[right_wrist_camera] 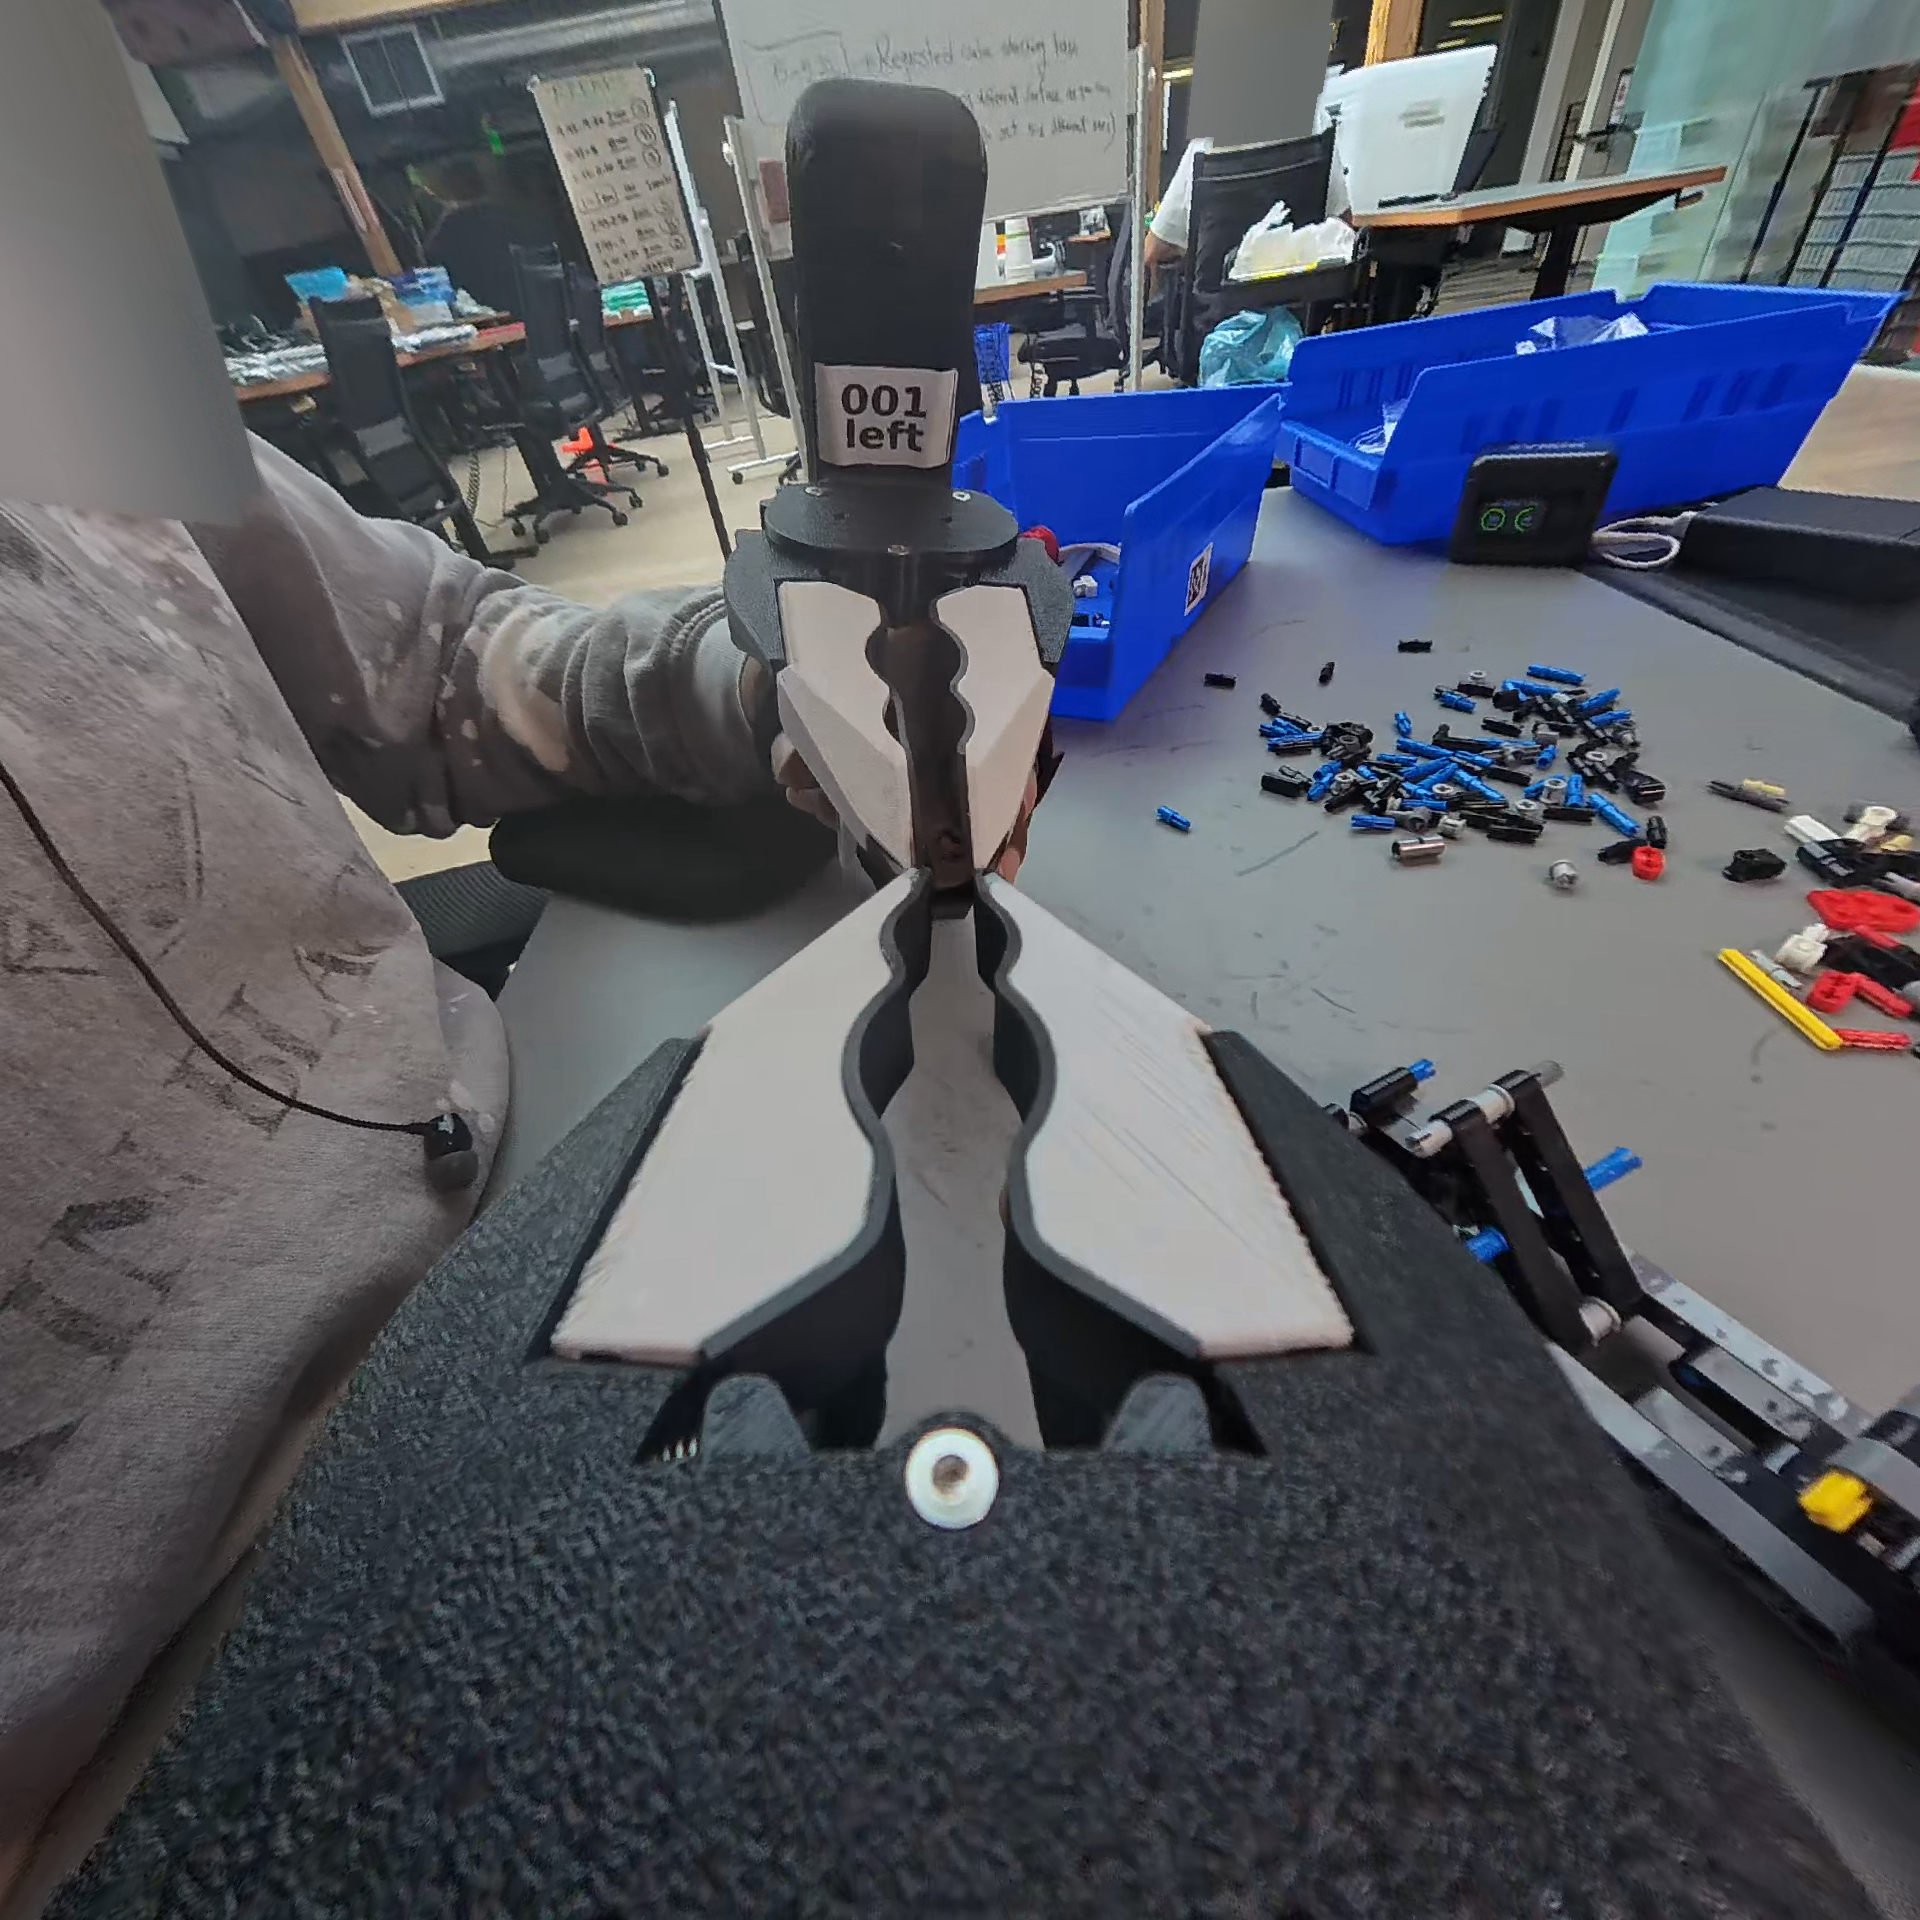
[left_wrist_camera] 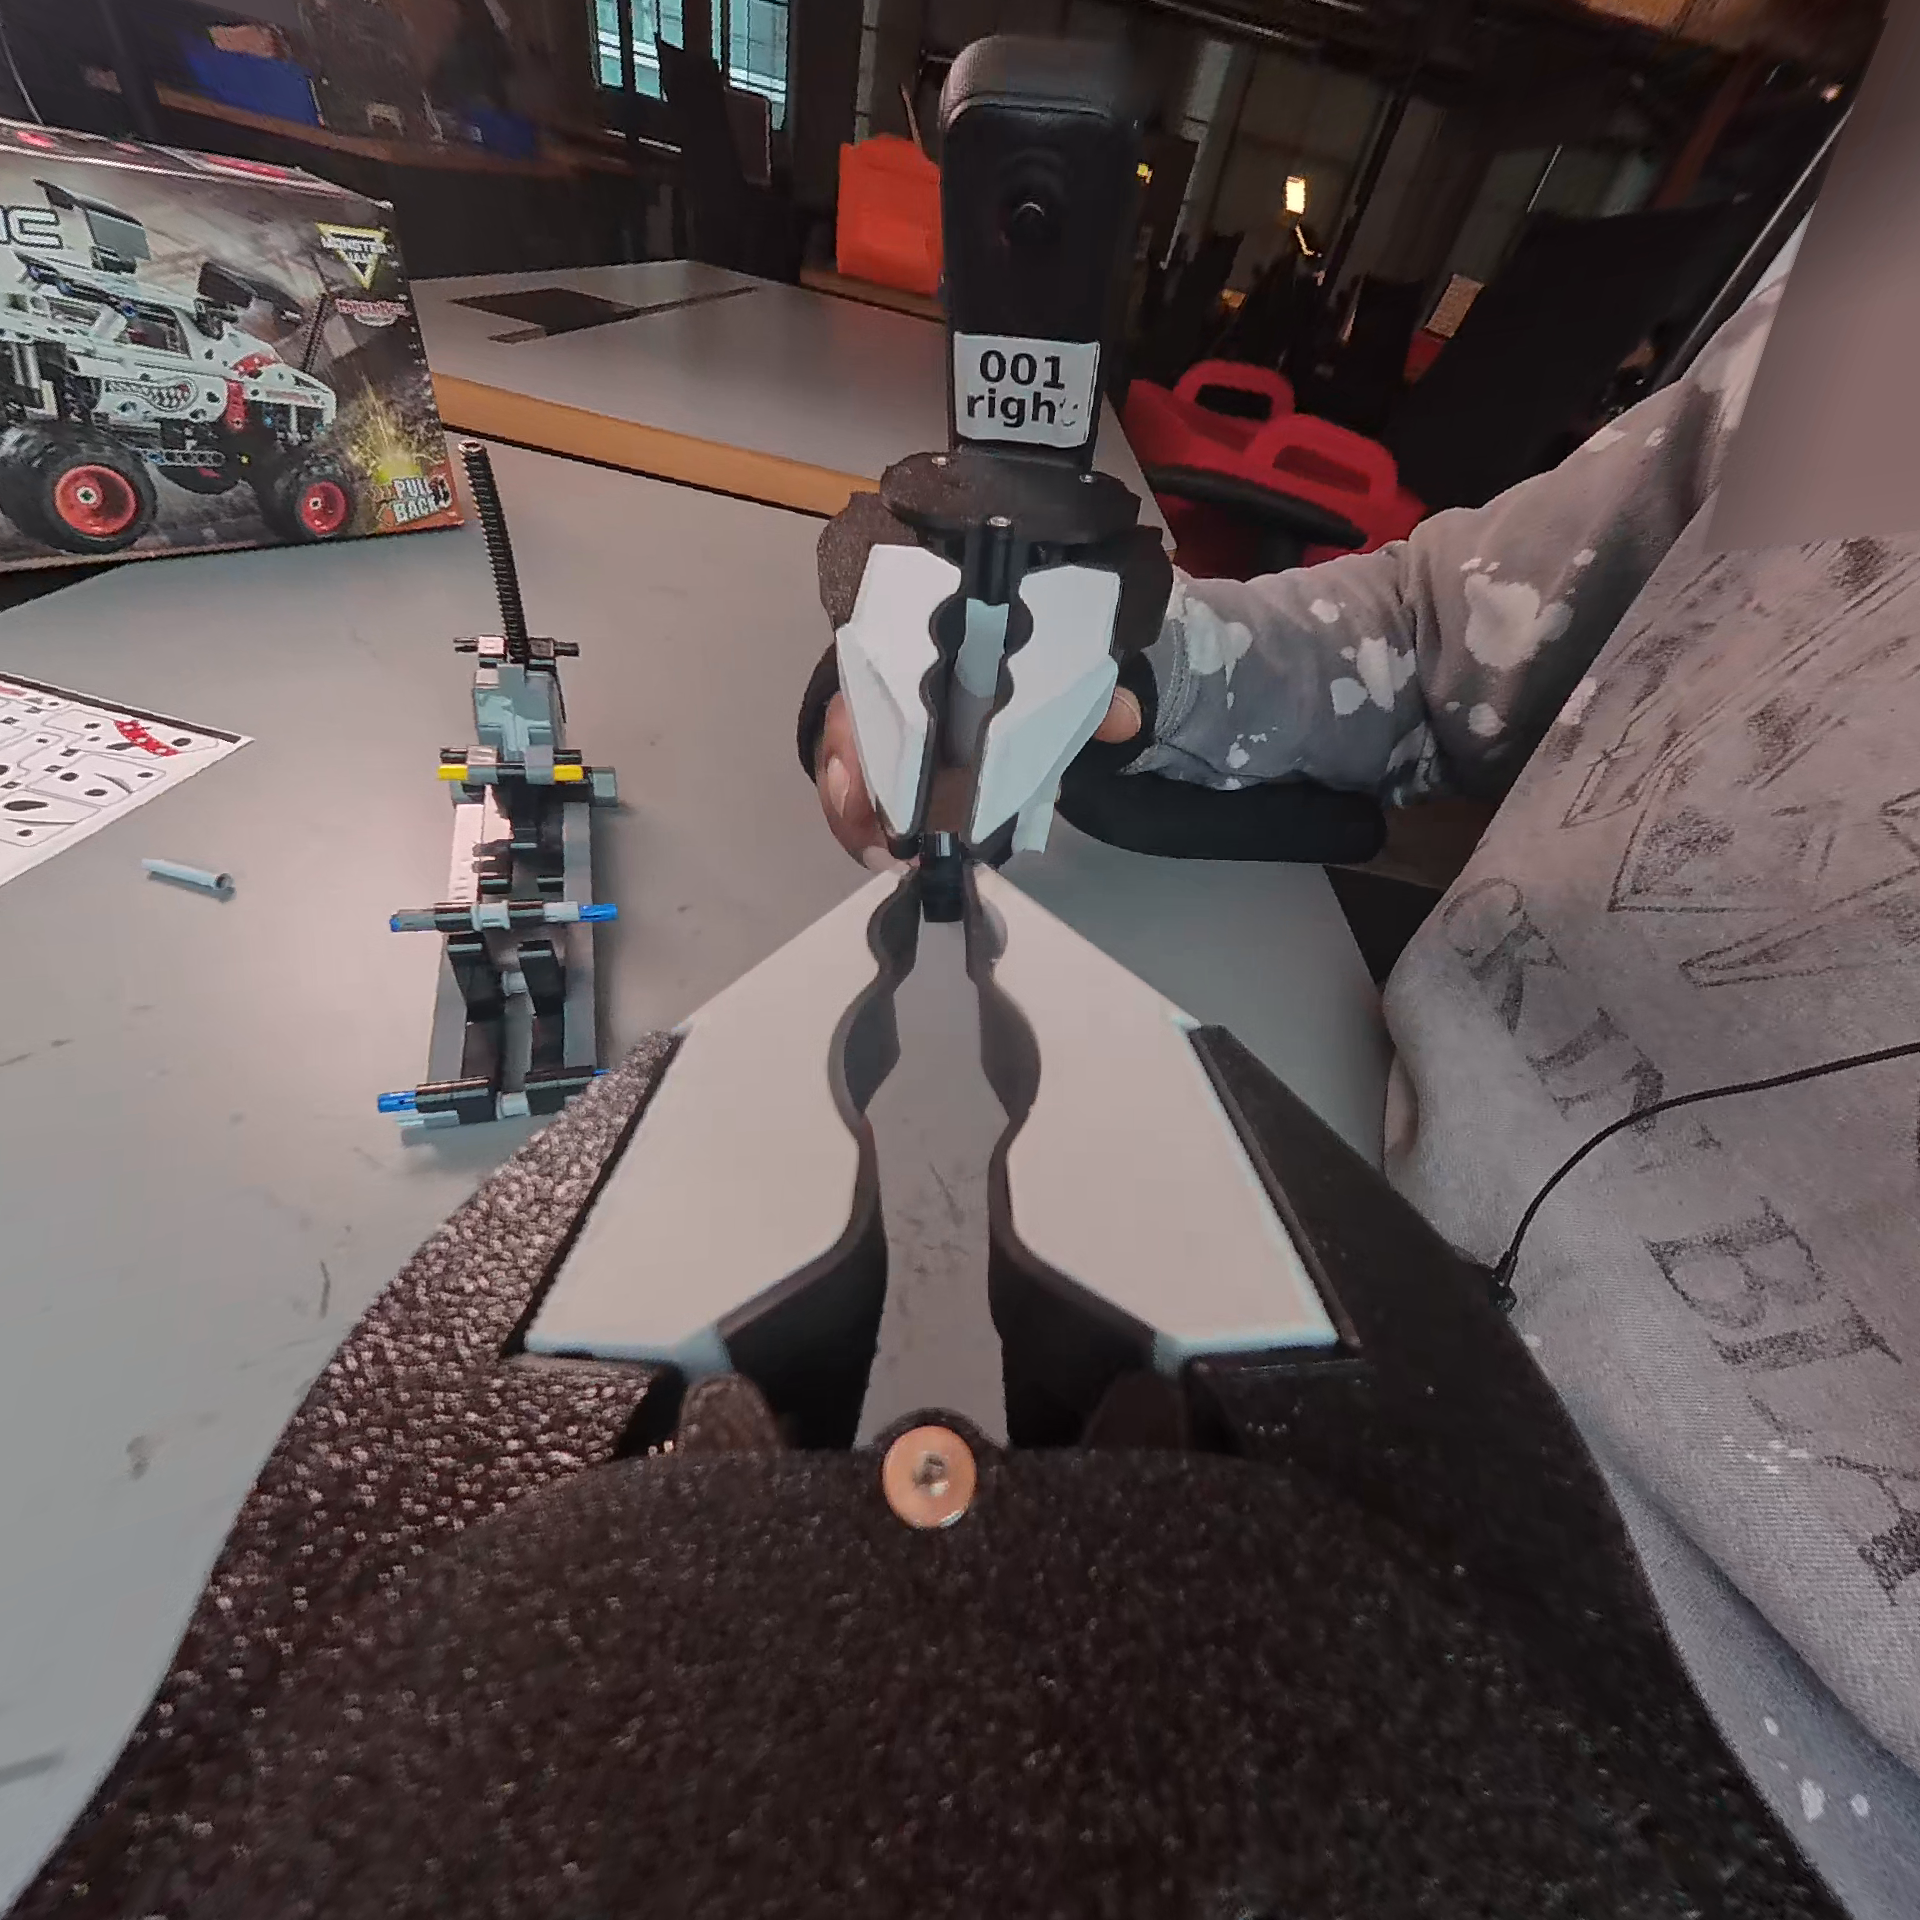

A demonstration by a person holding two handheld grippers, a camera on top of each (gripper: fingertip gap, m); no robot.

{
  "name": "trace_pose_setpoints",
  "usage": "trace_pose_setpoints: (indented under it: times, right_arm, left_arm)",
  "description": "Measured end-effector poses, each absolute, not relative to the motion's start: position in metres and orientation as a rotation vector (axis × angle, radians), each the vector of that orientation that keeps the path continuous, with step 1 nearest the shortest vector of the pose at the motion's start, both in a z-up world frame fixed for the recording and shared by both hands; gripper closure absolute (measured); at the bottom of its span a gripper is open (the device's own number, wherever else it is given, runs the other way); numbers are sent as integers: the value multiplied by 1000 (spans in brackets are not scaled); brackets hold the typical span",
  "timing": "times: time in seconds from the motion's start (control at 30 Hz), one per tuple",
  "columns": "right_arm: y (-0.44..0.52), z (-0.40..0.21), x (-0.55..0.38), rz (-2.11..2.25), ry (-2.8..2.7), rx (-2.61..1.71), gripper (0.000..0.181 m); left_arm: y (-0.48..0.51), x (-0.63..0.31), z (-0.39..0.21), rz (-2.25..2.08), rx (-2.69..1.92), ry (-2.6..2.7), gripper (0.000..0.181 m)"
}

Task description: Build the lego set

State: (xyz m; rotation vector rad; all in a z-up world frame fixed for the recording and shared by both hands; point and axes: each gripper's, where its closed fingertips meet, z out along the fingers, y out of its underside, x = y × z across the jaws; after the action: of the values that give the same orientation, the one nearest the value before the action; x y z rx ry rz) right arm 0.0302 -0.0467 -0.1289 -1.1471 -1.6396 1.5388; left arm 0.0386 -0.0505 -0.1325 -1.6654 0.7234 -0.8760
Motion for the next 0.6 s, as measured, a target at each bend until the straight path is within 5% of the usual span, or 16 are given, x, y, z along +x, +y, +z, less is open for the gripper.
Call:
trace_pose_setpoints:
  times: [0.6]
  right_arm:
    - [-56,-119,36,1638,-1638,-1108,174]
  left_arm:
    - [-56,44,-120,-960,-1574,705,172]
